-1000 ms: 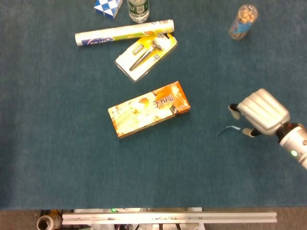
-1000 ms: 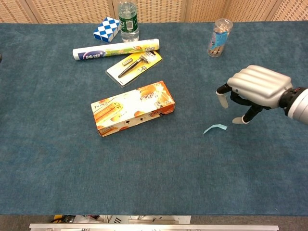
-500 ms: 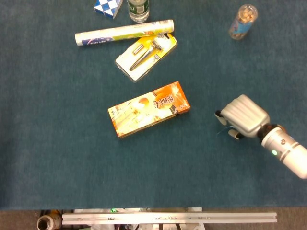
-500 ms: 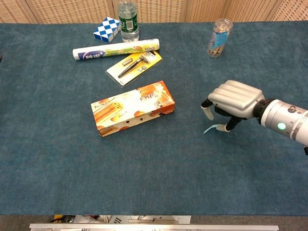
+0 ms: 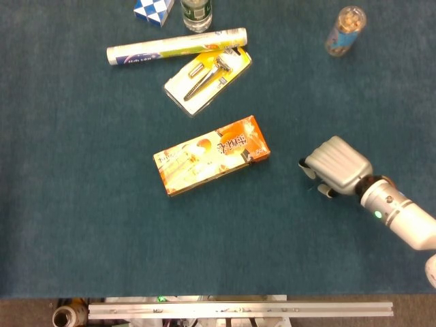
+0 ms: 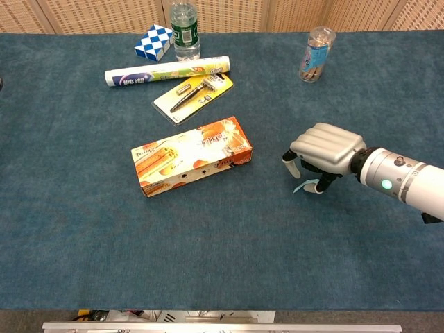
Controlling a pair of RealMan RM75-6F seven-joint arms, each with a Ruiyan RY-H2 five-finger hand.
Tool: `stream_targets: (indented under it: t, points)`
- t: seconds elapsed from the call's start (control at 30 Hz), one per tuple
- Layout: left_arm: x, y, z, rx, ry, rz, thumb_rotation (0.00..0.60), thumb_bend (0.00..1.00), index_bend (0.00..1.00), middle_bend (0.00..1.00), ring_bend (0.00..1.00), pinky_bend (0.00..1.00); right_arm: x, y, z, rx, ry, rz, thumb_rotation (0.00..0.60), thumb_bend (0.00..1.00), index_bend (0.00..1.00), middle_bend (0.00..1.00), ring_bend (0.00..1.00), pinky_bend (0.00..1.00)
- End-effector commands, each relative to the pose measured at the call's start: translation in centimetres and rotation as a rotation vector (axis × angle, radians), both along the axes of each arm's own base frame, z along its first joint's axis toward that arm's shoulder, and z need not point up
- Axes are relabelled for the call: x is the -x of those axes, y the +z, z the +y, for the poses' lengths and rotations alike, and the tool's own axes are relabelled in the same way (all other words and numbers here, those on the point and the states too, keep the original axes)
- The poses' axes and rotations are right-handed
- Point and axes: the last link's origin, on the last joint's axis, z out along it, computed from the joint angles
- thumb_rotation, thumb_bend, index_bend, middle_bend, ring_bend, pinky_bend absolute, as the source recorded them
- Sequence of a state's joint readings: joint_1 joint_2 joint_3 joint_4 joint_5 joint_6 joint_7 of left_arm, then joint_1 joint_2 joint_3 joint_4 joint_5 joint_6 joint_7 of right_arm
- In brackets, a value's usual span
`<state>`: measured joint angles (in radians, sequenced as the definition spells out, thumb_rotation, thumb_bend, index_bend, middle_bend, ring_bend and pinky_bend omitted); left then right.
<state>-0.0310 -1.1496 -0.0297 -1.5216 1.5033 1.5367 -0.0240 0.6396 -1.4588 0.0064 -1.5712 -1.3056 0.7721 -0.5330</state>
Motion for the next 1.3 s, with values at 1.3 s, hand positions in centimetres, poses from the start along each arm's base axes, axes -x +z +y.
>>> stream_targets:
  t: [1.3]
  points:
    - [0.4,0.2,-0.5,-0.004,0.007,-0.001,0.6,0.12,0.01,0.08,0.11,0.05,-7.5,1.4,-3.8,-0.001,-0.138,-0.346,0.6,0.34,0.6,0.95,1.0,1.0]
